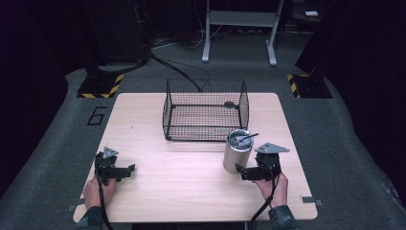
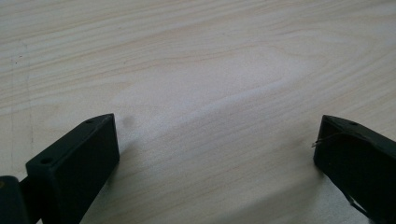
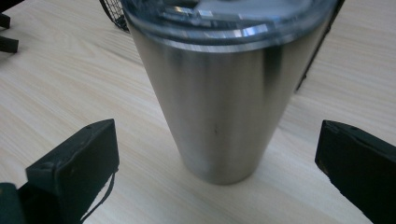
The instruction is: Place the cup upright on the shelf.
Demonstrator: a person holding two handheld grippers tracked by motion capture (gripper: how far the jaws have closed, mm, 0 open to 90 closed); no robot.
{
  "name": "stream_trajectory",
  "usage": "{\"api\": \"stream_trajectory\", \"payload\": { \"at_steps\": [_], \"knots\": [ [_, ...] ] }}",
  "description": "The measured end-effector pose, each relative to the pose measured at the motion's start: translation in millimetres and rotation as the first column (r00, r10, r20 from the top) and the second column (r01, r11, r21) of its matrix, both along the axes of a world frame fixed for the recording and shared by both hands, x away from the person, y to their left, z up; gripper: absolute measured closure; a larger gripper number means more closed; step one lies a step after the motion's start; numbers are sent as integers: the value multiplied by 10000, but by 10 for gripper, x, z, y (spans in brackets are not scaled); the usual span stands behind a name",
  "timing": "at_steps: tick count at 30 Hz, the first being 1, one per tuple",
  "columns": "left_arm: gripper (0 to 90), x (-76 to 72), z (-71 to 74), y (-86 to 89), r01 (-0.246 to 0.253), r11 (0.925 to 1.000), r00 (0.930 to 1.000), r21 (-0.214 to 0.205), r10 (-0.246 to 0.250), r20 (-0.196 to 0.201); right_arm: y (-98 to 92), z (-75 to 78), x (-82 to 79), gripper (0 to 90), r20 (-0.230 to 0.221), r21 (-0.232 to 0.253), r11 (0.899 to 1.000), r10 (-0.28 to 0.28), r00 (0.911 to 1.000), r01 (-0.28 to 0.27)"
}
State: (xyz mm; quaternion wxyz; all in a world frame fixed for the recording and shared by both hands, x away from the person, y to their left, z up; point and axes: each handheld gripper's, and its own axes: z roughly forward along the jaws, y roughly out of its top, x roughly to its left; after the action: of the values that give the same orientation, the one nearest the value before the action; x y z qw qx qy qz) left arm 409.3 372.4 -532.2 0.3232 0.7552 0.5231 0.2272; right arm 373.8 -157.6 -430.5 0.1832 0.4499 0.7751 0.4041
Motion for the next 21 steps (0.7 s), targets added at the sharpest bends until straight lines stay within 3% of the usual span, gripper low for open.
{"api": "stream_trajectory", "payload": {
  "at_steps": [1, 18, 21],
  "knots": [
    [1, 1, 1, 1, 10, 10000, 10000, 9, -10, -4, 46, 25, 32, 0, 193, 27, 10000, -66, 9998, 65],
    [1, 1, -1, -6, -52, 10000, 10000, -76, 52, -27, 209, 19, 270, 0, 769, 697, 9951, -750, 9942, 697],
    [1, 2, -5, -10, -85, 9999, 10000, -88, 86, 25, 223, 19, 300, 0, 939, 593, 9957, -762, 9927, 708]
  ]
}}
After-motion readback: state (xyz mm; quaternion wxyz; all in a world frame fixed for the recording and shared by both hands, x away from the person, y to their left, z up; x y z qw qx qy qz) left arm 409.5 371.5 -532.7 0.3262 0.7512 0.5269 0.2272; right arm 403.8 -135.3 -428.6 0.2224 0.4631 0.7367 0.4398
